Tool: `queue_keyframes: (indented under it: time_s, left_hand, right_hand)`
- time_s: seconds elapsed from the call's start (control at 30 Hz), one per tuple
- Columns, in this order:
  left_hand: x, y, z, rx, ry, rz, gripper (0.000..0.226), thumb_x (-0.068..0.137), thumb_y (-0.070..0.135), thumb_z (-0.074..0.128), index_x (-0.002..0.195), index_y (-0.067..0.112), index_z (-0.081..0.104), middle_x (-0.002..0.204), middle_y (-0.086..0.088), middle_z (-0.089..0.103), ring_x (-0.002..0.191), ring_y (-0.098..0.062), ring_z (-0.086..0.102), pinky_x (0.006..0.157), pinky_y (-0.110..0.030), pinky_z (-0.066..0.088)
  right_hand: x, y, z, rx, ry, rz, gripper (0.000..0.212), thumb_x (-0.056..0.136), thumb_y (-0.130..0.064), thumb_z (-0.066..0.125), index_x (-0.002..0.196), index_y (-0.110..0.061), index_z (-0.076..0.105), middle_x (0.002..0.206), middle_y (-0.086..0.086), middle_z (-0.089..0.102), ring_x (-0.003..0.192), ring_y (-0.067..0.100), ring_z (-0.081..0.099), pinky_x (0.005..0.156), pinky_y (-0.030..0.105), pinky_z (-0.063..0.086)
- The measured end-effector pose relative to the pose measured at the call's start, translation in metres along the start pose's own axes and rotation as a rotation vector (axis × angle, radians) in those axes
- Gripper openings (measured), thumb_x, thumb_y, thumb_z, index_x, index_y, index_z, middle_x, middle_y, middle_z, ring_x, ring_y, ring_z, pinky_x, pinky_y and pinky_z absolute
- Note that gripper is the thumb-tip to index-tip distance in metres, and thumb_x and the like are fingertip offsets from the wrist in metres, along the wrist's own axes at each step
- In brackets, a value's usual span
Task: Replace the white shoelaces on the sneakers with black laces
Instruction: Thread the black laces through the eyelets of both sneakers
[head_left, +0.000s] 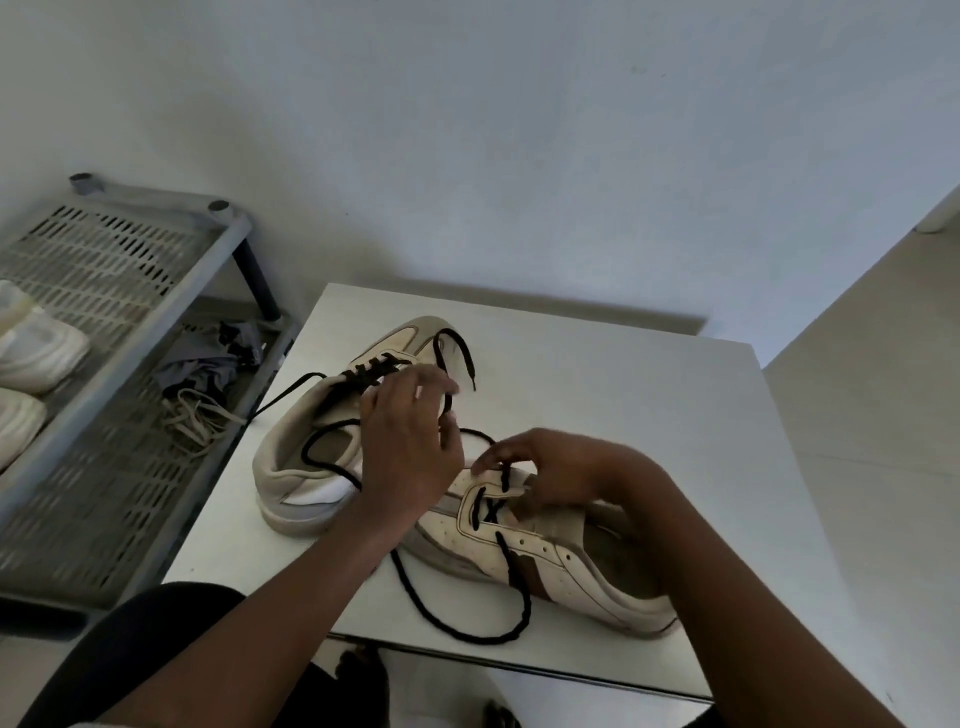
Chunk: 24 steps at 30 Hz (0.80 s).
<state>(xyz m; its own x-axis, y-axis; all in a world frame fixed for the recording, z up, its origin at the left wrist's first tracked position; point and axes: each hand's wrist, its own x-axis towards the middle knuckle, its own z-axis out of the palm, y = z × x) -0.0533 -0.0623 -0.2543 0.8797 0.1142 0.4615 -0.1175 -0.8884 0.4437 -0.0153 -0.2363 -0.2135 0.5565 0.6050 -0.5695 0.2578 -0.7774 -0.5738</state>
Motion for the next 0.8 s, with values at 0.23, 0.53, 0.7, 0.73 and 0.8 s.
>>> queue_keyframes:
  time_s: [0.23, 0.53, 0.7, 0.73, 0.8]
  left_hand:
    - [-0.013, 0.008, 0.012, -0.084, -0.232, 0.218, 0.022, 0.080, 0.024, 0.046, 0.089, 0.016, 0.065, 0.086, 0.004, 0.065, 0.085, -0.019, 0.061, 0.077, -0.031, 0.039]
    - [-0.036, 0.028, 0.024, -0.003, -0.390, 0.227, 0.039, 0.086, 0.048, 0.043, 0.108, 0.024, 0.065, 0.115, 0.007, 0.063, 0.111, -0.014, 0.056, 0.089, -0.031, 0.029]
    - [-0.046, 0.053, 0.030, -0.090, -0.534, 0.078, 0.081, 0.080, 0.069, 0.025, 0.140, 0.018, 0.045, 0.149, -0.002, 0.039, 0.134, -0.018, 0.039, 0.105, -0.037, 0.027]
    - [-0.046, 0.055, 0.031, -0.114, -0.556, 0.047, 0.086, 0.077, 0.072, 0.022, 0.143, 0.019, 0.040, 0.152, 0.000, 0.033, 0.137, -0.015, 0.035, 0.108, -0.037, 0.026]
    - [-0.043, 0.056, 0.031, -0.150, -0.594, 0.006, 0.092, 0.073, 0.077, 0.021, 0.146, 0.022, 0.033, 0.155, 0.005, 0.026, 0.139, -0.011, 0.030, 0.111, -0.036, 0.025]
  right_hand:
    - [-0.017, 0.006, 0.015, -0.013, 0.275, 0.059, 0.038, 0.085, -0.003, 0.055, 0.117, -0.021, 0.066, 0.126, 0.003, 0.060, 0.116, 0.022, 0.055, 0.095, 0.031, 0.046]
    - [-0.043, 0.044, 0.033, 0.136, 0.687, 0.382, 0.021, 0.097, -0.021, 0.050, 0.113, -0.011, 0.059, 0.115, 0.007, 0.060, 0.103, 0.020, 0.054, 0.079, 0.026, 0.041]
    - [-0.041, 0.046, 0.042, 0.176, 0.807, 0.465, 0.025, 0.095, -0.027, 0.049, 0.114, -0.010, 0.055, 0.110, 0.005, 0.055, 0.091, 0.016, 0.049, 0.076, 0.026, 0.039]
    - [-0.041, 0.047, 0.044, 0.182, 0.822, 0.476, 0.026, 0.095, -0.029, 0.049, 0.112, -0.011, 0.055, 0.106, 0.004, 0.053, 0.088, 0.015, 0.047, 0.076, 0.026, 0.038]
    - [-0.041, 0.050, 0.045, 0.191, 0.827, 0.494, 0.029, 0.094, -0.035, 0.050, 0.108, -0.011, 0.056, 0.098, 0.002, 0.049, 0.084, 0.015, 0.047, 0.072, 0.026, 0.037]
